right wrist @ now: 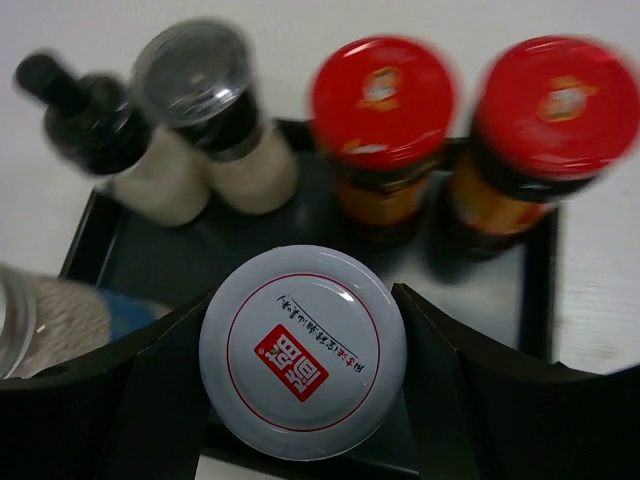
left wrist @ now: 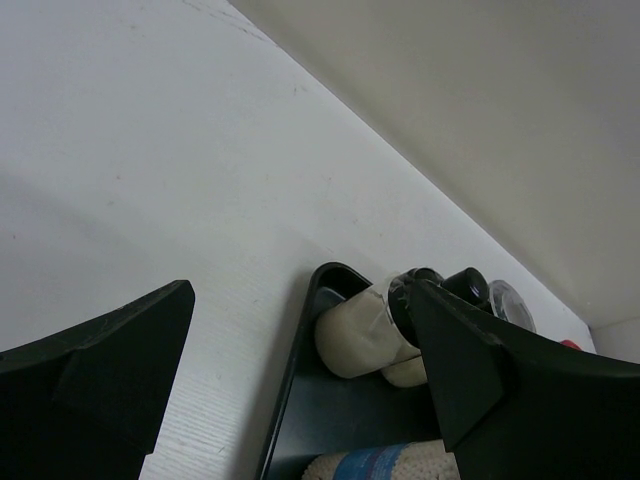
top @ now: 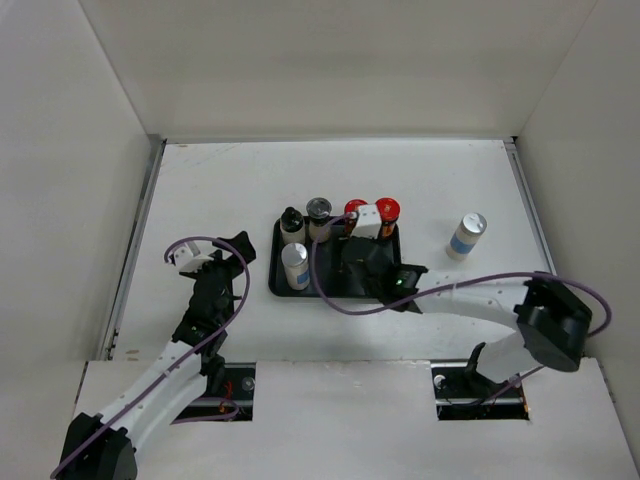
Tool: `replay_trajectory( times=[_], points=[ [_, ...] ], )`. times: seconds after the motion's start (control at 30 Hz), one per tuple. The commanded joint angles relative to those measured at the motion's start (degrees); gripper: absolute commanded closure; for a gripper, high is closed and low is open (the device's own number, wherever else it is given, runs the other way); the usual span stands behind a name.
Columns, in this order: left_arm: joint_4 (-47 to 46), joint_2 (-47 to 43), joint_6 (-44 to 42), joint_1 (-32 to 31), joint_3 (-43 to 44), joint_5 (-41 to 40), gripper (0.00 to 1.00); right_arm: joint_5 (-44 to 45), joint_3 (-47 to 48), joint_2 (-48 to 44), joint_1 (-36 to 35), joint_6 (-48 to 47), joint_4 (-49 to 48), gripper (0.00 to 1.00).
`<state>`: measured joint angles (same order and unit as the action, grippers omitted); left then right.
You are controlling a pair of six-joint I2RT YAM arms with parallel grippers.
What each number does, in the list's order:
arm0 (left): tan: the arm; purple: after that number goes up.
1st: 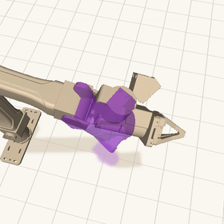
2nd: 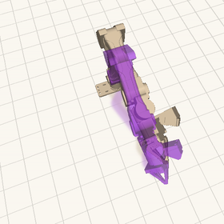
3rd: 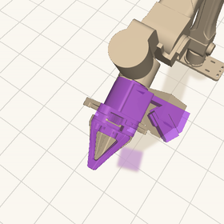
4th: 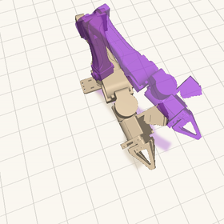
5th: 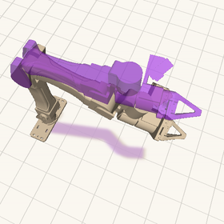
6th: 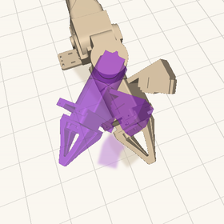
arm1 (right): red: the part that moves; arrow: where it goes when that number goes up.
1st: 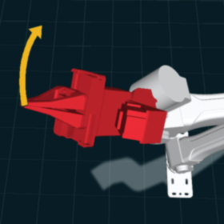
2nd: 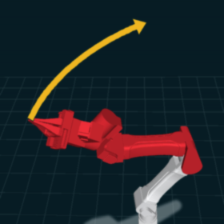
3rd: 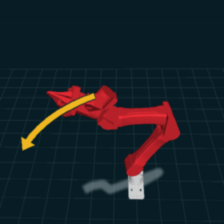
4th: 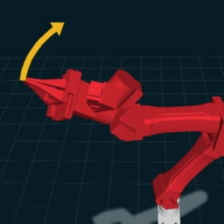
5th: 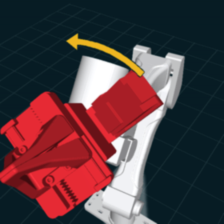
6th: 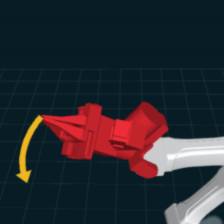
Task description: Organize the condiment bottles
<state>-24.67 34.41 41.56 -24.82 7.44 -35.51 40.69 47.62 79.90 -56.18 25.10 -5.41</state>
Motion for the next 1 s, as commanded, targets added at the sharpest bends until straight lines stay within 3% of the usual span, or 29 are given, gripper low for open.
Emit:
replay_trajectory(
  times=[0.0, 0.3, 0.5, 0.63, 0.77, 0.97],
  points=[
    [-2.85, -1.19, -0.25, -0.27, -0.41, 0.26, 0.09, -1.49, 5.02, 4.37, -2.91, -0.58, -9.26, 0.4],
    [-2.93, -0.75, -0.25, -0.18, -0.41, 0.53, 0.09, -0.61, 5.56, 11.86, -5.82, -0.41, -10.68, 0.37],
    [-3.2, -0.93, -0.25, -0.36, -0.5, 0.52, 0.09, 2.12, 3.54, 12.48, -6.88, 3.29, -8.65, 0.05],
    [-3.2, -0.49, -0.25, -0.36, -0.41, 0.35, 0.09, 3.17, 2.31, 5.64, -6.0, 1.45, -7.95, 0.0],
    [-3.11, -0.84, -0.25, -0.36, -0.41, 0.53, 0.09, 7.64, -1.46, -6.65, -0.3, -2.59, -6.03, 0.0],
    [-4.33, 1.61, 0.1, -0.36, -1.12, 0.52, 0.09, 24.07, -4.98, -18.1, 17.44, -6.02, 5.31, 0.0]
  ],
)
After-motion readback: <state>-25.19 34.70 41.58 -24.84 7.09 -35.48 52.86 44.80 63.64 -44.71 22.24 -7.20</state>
